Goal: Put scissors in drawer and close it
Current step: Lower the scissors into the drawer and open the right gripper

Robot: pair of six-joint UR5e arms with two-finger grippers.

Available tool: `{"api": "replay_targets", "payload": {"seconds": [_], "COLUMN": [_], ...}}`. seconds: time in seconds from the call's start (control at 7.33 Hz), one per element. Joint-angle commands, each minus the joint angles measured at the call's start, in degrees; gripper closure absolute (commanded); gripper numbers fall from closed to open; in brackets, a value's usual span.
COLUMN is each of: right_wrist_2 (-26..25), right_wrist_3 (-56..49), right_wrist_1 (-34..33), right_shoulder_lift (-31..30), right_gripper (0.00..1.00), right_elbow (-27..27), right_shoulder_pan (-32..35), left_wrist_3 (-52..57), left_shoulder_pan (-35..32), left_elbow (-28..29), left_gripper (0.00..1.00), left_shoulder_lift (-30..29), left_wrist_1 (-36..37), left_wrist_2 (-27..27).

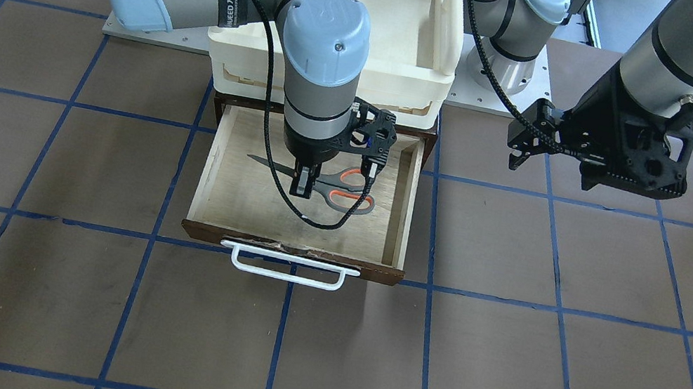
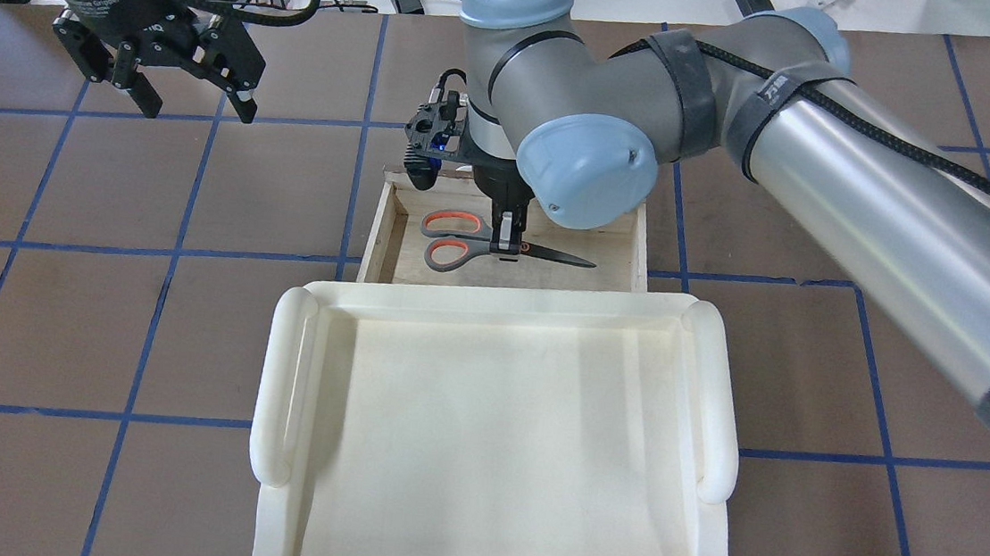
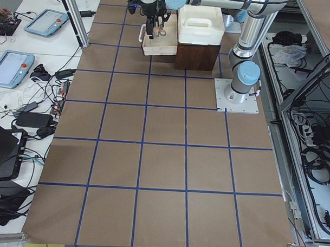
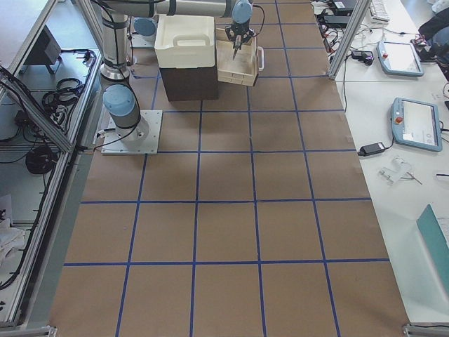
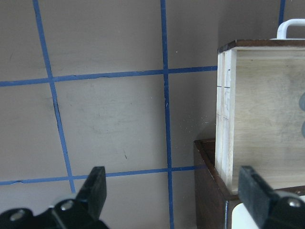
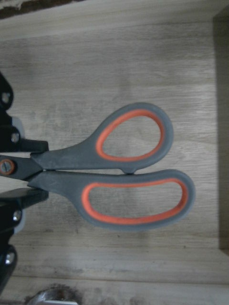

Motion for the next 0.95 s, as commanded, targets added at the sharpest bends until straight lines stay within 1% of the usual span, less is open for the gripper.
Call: {"api": "replay_targets", "payload": {"seconds": [0.0, 0.14, 0.27, 0.55, 0.68, 0.82], "right_wrist_2": [0.01, 0.19, 0.71, 0.72, 0.72, 0.63], "right_wrist_3": [-0.20, -0.12, -0.03, -0.03, 0.06, 0.41], "right_wrist_1": [-0.10, -0.97, -3.42, -4.06, -4.06, -4.06], "right_shoulder_lift": [0.96, 0.96, 0.87, 0.52, 0.52, 0.43], "right_gripper": [0.91, 0.89, 0.87, 0.82, 0.76, 0.66], "right_elbow": [0.33, 1.29, 3.13, 3.85, 3.85, 3.85], "right_shoulder_pan": [1.15, 1.16, 1.16, 1.16, 1.16, 1.16], "left_wrist_3": [-0.02, 0.06, -0.02, -0.02, 0.06, 0.59], "left_shoulder_pan": [0.05, -0.03, -0.03, -0.03, -0.03, -0.03], "left_elbow": [-0.07, -0.16, -0.25, -0.33, -0.42, -0.42], "left_gripper": [0.00, 0.00, 0.00, 0.00, 0.00, 0.00], "left_shoulder_lift": [0.11, 0.11, 0.11, 0.11, 0.11, 0.28], "left_wrist_1": [-0.02, 0.06, 0.07, 0.07, 0.07, -0.02], "left_wrist_2": [0.14, 0.14, 0.14, 0.14, 0.14, 0.22]}}
